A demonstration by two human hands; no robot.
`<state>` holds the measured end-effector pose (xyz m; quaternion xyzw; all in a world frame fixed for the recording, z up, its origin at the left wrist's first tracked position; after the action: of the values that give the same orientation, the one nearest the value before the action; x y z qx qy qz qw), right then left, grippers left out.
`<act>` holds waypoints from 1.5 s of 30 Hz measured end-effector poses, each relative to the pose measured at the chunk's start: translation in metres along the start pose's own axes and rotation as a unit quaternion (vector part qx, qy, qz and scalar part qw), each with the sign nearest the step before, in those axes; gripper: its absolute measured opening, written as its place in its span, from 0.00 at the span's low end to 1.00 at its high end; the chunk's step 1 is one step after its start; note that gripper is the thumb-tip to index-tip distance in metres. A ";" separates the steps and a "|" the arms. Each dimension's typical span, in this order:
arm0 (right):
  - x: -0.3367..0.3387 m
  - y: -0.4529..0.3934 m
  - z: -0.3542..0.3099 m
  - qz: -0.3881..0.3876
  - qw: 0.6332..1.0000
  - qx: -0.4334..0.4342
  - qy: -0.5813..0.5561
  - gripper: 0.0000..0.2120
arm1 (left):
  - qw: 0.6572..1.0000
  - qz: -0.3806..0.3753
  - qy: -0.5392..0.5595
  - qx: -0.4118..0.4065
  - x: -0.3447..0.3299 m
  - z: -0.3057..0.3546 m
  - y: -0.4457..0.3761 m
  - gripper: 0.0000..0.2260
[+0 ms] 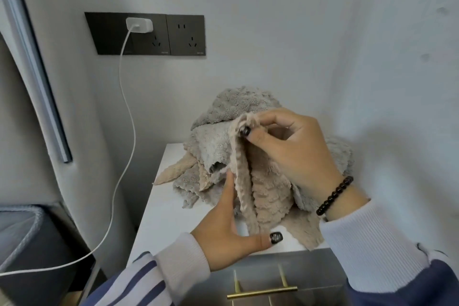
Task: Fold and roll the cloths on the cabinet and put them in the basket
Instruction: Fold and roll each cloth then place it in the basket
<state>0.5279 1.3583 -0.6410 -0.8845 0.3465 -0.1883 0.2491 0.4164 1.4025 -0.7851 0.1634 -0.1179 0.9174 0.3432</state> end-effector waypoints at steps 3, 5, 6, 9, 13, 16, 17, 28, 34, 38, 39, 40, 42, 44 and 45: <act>0.008 0.000 -0.018 0.030 0.998 0.034 -0.051 0.03 | 0.993 0.113 -0.024 -0.028 0.009 0.001 0.000 0.28; 0.015 0.001 -0.023 0.051 0.996 0.046 -0.049 0.03 | 0.982 0.181 -0.031 -0.050 0.023 0.006 -0.002 0.05; 0.019 0.001 -0.024 0.062 0.996 0.045 -0.045 0.03 | 0.978 0.200 -0.016 -0.058 0.029 0.010 -0.002 0.07; 0.032 0.004 -0.032 0.085 0.988 0.111 0.068 0.10 | 0.961 0.250 0.100 -0.065 0.057 0.028 0.000 0.09; 0.050 0.006 -0.030 0.102 0.976 0.096 0.168 0.11 | 0.924 0.326 0.177 -0.092 0.095 0.041 0.010 0.10; 0.061 0.008 -0.025 0.091 0.988 0.034 0.123 0.06 | 0.907 0.340 0.227 -0.098 0.115 0.040 0.017 0.10; 0.063 0.009 -0.027 0.087 0.990 0.022 0.105 0.06 | 0.904 0.334 0.244 -0.104 0.119 0.039 0.020 0.05; 0.059 0.021 -0.018 0.019 0.993 -0.106 0.056 0.16 | 0.867 0.338 0.364 -0.035 0.134 0.038 0.042 0.12; 0.047 0.025 0.011 -0.172 0.939 -0.212 0.207 0.11 | 0.932 0.298 0.204 0.037 0.139 0.035 0.036 0.06; 0.041 0.004 0.011 -0.179 0.930 -0.199 0.253 0.16 | 0.959 0.268 0.090 0.027 0.163 0.039 0.010 0.06; 0.040 -0.006 0.007 -0.146 0.940 -0.184 0.247 0.18 | 0.961 0.265 0.070 0.021 0.170 0.045 0.003 0.07; 0.041 -0.018 0.002 -0.104 0.952 -0.161 0.238 0.20 | 0.961 0.270 0.060 0.020 0.177 0.052 -0.003 0.07; 0.046 -0.041 -0.020 -0.016 0.979 -0.102 0.176 0.22 | 0.951 0.306 0.054 0.016 0.197 0.078 -0.009 0.05; 0.052 -0.058 -0.047 0.040 0.994 -0.061 0.080 0.29 | 0.936 0.343 0.076 -0.015 0.219 0.112 -0.007 0.03; 0.057 -0.064 -0.061 0.059 0.997 -0.040 0.043 0.30 | 0.933 0.345 0.089 -0.044 0.226 0.131 -0.005 0.03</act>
<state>0.5696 1.3401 -0.5463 -0.8628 0.4158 -0.1974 0.2089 0.2880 1.4970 -0.5783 0.0150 -0.1759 0.9841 0.0210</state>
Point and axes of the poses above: each hand's wrist, its own y-axis away from the middle knuckle, its own x-axis out of the back of the hand, z = x × y, the point moved 6 cm from there along -y, towards the middle knuckle, and after that the axes turned 11 degrees about z, right-handed, at the moved point
